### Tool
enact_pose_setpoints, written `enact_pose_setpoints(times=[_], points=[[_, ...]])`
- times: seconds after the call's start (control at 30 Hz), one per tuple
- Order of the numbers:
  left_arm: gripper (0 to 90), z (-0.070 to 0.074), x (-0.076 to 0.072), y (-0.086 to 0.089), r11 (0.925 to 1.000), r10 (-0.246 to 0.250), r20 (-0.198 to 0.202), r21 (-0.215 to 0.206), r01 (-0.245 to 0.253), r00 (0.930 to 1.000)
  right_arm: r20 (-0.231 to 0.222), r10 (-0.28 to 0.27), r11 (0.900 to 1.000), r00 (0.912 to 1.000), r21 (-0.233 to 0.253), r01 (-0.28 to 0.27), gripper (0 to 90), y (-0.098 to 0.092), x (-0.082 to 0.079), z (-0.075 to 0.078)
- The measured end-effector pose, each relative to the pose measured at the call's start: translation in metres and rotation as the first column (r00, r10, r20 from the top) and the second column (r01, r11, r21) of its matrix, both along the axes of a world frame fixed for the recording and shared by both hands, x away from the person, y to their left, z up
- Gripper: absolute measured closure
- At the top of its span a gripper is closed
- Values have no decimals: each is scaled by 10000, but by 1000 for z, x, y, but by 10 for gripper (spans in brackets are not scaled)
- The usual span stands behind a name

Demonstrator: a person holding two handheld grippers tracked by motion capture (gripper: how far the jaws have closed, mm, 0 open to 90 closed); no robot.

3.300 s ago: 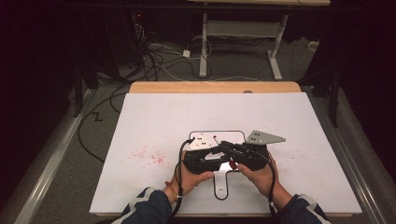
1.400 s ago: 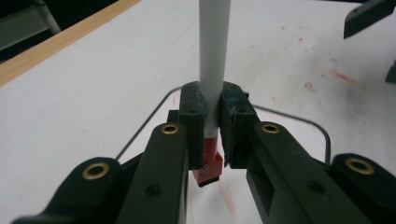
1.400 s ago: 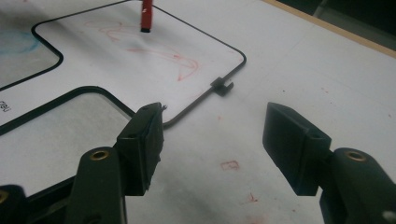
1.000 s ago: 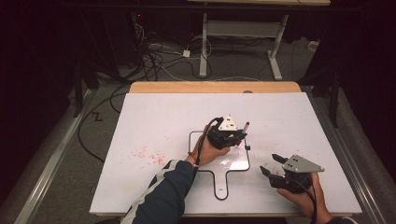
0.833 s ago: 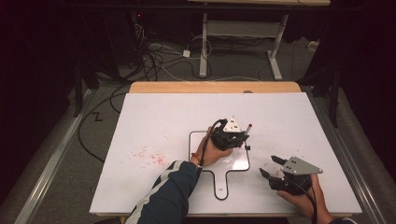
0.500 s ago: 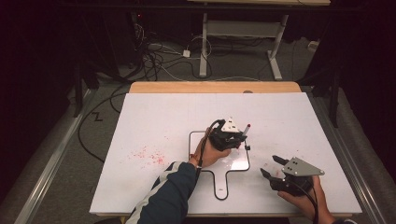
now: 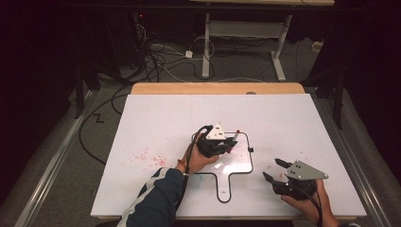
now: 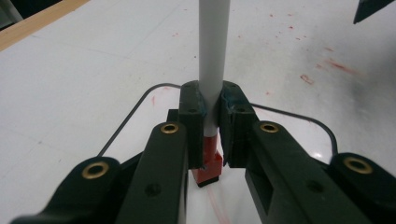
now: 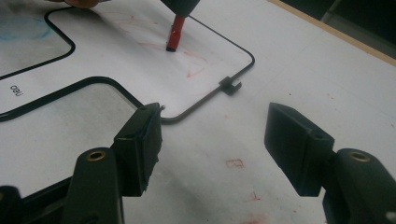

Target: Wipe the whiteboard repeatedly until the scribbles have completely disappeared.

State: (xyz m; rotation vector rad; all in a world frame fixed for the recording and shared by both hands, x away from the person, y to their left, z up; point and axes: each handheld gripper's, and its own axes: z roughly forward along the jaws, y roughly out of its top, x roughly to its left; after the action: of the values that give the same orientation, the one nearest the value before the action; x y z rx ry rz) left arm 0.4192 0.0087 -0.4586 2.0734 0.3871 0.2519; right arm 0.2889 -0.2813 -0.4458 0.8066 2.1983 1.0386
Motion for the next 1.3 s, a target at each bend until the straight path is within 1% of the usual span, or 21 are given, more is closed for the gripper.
enact_pose_setpoints(times=[0.07,0.17,0.23,0.33,0.4,0.43,0.53,0.67,0.73,0.8,0.87,0.97,1.03,1.07,1.23,1.3], points=[[792,-1,-2,7,9999,108,141,-5,-108,9998,-24,93,10000,10000,-27,-93,374,1,0,0],[792,-3,-4,19,9996,153,50,-237,-151,9999,-39,97,9999,9999,-71,-97,373,2,-1,0],[792,-4,-7,26,9995,237,147,-208,-234,9996,-11,132,9999,9999,-97,-132,373,2,-1,0],[792,-4,-11,36,9994,310,164,-164,-307,9994,-27,106,9999,9999,-92,-106,373,2,-1,0],[792,-4,-12,41,9992,334,10,-224,-333,9994,-24,120,9999,9999,-121,-120,372,3,-1,0],[792,-4,-14,44,9992,355,79,-193,-354,9993,-35,104,9999,9999,-116,-105,372,3,-1,0],[792,-4,-16,52,9992,374,60,-155,-373,9993,-14,114,9998,9999,-176,-114,372,3,-2,1],[792,-5,-17,67,9981,558,-111,-237,-561,9984,-67,82,9998,9999,-198,-83,369,3,-1,0],[791,-4,-20,74,9980,604,-74,-154,-605,9981,-64,58,9997,10000,-217,-60,368,3,-1,0],[792,-6,-22,81,9970,705,-258,-310,-713,9972,-63,77,9997,10000,-222,-78,367,3,-1,0],[791,-5,-26,87,9971,707,-190,-256,-711,9973,-78,55,9997,10000,-239,-57,366,3,-1,0],[791,-7,-33,95,9965,747,-234,-347,-755,9969,-92,62,9996,9999,-261,-64,365,4,-1,0],[791,-8,-37,99,9959,796,-224,-409,-805,9966,-94,85,9997,9999,-245,-87,363,4,-2,0],[791,-8,-41,102,9964,770,-127,-359,-774,9970,-91,116,9995,9999,-295,-118,363,4,-1,0],[791,-10,-44,106,9955,813,-149,-467,-819,9966,-123,79,9995,9999,-290,-82,363,4,0,0],[792,-10,-42,103,9944,876,-210,-584,-887,9959,-102,89,9996,9999,-255,-91,363,5,-1,0]])
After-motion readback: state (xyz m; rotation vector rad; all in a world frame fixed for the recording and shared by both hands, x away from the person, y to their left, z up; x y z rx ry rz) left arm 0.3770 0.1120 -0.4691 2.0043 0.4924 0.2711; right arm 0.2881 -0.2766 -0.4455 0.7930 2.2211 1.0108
